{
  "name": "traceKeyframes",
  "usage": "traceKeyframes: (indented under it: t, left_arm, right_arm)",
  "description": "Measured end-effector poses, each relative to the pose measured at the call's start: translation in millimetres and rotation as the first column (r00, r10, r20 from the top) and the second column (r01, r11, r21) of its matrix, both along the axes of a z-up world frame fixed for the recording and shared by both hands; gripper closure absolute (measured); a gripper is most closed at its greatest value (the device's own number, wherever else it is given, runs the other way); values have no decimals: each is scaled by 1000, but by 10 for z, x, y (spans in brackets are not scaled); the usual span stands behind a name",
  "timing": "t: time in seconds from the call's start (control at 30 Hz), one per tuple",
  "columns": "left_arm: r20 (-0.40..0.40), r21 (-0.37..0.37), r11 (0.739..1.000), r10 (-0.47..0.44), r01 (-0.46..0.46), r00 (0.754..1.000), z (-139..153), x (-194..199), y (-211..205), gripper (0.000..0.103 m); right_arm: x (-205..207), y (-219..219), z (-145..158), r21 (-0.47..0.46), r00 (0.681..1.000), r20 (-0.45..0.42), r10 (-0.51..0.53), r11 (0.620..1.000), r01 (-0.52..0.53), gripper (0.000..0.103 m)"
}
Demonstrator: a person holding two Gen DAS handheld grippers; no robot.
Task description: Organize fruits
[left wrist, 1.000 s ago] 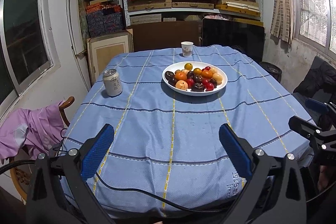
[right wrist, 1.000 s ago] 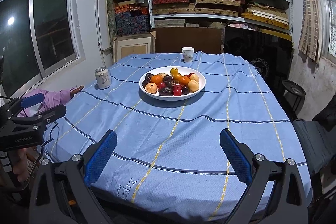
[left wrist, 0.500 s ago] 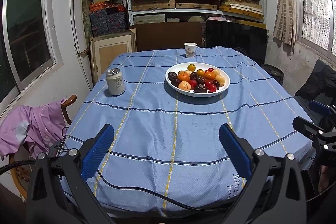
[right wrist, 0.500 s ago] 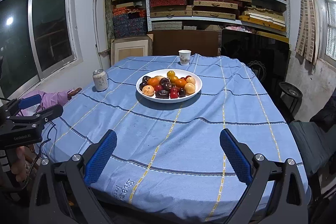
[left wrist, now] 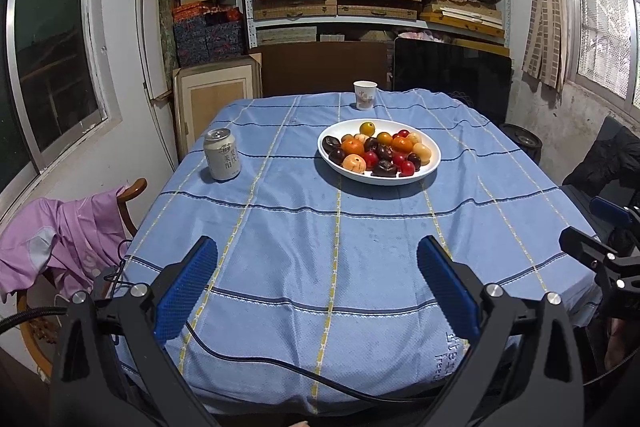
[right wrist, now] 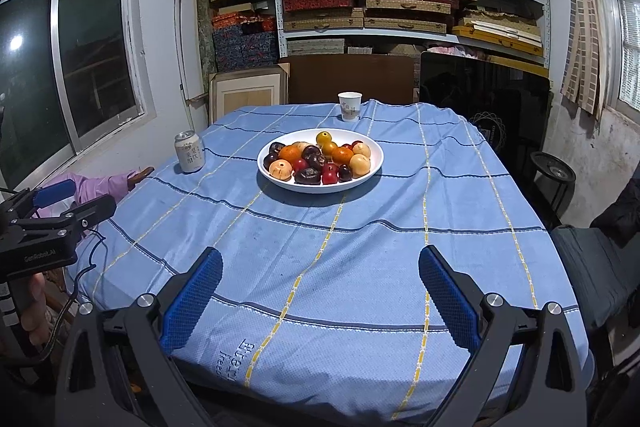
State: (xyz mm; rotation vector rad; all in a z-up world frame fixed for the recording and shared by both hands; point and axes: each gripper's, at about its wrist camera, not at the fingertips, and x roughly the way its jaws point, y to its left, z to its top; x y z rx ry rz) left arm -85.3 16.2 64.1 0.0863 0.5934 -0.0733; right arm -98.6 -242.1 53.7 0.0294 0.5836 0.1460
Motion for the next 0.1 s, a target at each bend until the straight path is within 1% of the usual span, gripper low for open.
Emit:
traceKeyframes:
  t: [0.1]
  left_arm:
    - [0,5,1000,-3,3,1000,-7,0,-8,5]
  right_arm:
    - [1,-2,0,1,1000,-1,-2,1000,2,4]
